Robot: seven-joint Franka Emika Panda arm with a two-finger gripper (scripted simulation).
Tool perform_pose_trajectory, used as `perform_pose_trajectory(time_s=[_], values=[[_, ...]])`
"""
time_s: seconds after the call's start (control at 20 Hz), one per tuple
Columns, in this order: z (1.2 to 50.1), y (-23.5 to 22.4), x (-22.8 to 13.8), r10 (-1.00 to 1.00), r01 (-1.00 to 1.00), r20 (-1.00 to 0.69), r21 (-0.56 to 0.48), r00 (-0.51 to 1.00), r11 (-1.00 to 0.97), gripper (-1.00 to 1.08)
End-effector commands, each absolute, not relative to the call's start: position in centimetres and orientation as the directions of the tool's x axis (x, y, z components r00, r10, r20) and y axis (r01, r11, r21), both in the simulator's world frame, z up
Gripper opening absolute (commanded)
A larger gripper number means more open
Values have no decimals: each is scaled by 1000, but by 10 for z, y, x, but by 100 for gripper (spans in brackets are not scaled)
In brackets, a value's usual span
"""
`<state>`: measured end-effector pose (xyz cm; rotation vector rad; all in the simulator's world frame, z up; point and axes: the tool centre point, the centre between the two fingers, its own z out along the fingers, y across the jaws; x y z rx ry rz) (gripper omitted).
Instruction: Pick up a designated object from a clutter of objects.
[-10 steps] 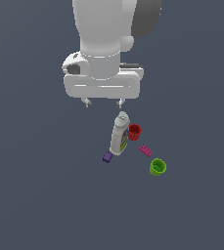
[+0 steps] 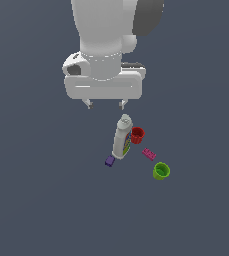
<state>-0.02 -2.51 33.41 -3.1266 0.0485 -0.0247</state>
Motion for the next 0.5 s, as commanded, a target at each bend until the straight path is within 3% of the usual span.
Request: perform_pose_trajectory(time_s=[0.0,0.45], values=[[334,-25,-1,-27,-26,13,-19,1000,-999,100],[325,-20,3,1,1,12,-12,1000,-1000,100]])
